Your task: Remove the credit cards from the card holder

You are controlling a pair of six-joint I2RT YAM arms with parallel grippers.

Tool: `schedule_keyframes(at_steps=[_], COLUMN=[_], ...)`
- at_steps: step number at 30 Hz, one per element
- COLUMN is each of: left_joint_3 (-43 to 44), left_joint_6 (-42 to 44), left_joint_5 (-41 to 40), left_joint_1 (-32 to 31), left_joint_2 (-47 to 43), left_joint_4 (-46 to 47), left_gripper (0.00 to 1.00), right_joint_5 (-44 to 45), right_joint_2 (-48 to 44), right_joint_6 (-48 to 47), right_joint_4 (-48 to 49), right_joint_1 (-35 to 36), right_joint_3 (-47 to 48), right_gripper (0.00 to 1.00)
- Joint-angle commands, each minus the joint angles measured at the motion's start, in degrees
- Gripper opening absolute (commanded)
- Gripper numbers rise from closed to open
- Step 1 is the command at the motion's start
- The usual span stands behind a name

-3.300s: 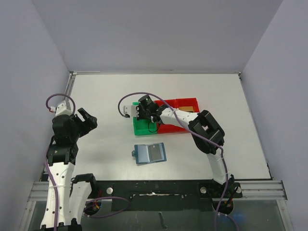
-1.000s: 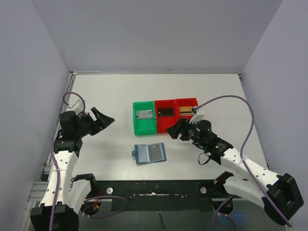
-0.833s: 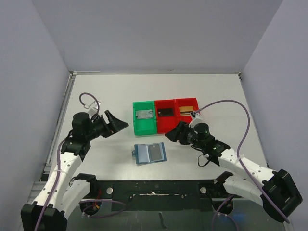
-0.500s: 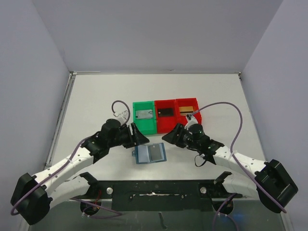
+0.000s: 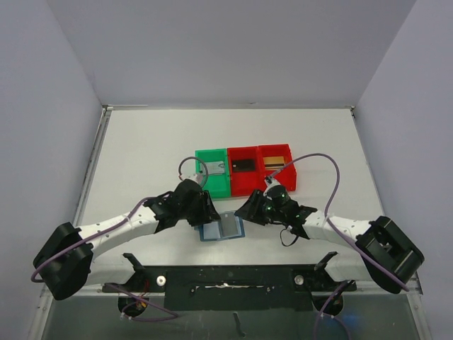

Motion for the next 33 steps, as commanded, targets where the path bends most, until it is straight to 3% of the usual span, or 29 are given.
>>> schedule_keyframes(at_steps=[1,11,21,33], left_joint_3=[2.7,-2.0,-5.3,-7.6], left_joint_6=[0.0,-0.2,-0.9,-0.4], left_joint_5=[-5.5,-8.2,-6.6,-4.7], left_joint_1=[-0.4,-0.1,0.0,-0.1], left_joint_2=[-0.8,-6.5,-4.4,-2.4], left_joint_4=[-5.0,-6.8,-4.7,-1.4], left_gripper=[0.41,0.49,0.49,0.32], right_joint_5=[-1.9,-3.5,-3.0,-5.3], right_joint_2=[3.2,8.2,11.2,12.5], right_joint_6=[0.5,-0.4,-0.4,-0.1], right_joint_4=[3.7,3.2,-0.2,2.2], right_joint_1=[1.2,2.6,2.6,2.6], right_joint_3=[3.1,6.3,7.2,6.9], right_gripper=[0.40,0.34,0.33,0.28])
